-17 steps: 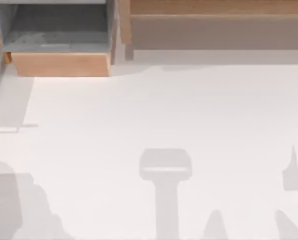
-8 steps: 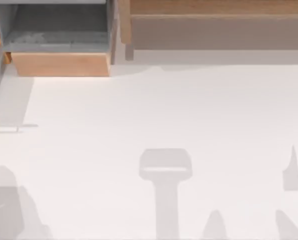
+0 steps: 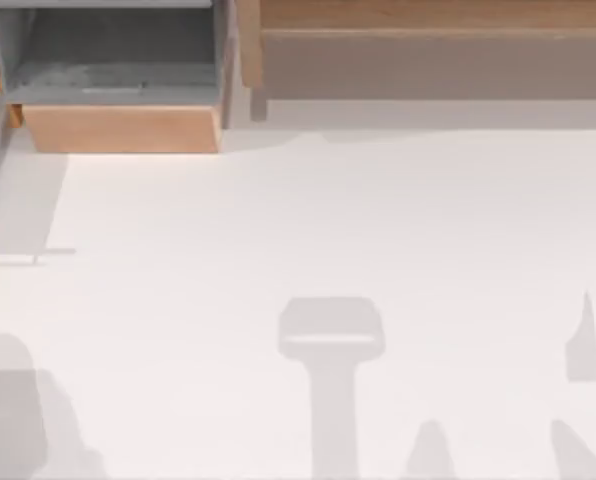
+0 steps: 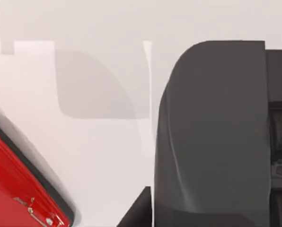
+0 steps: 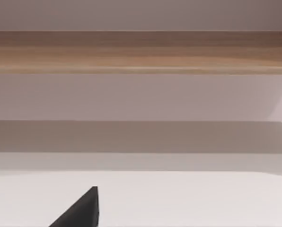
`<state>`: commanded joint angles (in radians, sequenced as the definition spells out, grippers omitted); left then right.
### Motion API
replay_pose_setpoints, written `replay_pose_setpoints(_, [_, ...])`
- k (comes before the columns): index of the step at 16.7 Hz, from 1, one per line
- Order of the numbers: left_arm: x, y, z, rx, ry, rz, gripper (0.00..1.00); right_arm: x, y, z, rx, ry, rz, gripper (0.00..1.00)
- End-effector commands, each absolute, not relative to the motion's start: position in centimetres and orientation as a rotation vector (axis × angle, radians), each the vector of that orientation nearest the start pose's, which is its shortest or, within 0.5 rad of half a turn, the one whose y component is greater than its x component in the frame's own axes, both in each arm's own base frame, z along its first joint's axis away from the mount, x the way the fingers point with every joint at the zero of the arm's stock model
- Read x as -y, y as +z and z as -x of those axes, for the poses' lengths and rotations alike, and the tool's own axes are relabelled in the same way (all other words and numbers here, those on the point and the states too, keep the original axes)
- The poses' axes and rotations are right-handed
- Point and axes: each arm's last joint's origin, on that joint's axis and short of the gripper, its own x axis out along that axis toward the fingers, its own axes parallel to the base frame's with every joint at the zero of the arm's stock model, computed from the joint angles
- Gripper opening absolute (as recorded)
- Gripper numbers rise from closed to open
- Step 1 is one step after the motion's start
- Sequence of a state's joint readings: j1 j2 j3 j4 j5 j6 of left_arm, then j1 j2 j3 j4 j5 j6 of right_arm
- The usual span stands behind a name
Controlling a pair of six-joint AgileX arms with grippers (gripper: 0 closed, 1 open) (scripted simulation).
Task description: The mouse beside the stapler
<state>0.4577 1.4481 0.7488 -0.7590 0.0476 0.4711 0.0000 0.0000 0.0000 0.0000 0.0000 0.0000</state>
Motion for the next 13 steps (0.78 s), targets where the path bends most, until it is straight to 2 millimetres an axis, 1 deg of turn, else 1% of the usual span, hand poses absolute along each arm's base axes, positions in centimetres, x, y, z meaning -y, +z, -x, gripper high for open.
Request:
replay_pose_setpoints(8, [-10.3, 15.0, -21.0, -1.42, 0.004, -0.028, 0.0, 0.1, 16.0, -10.6, 0.0, 0.0, 0.0, 1.0])
replay_pose_setpoints(13, [-10.1, 13.7, -20.6, -1.467, -0.014, -0.008, 0.0, 0.1, 16.0, -10.6, 0.0, 0.0, 0.0, 1.0])
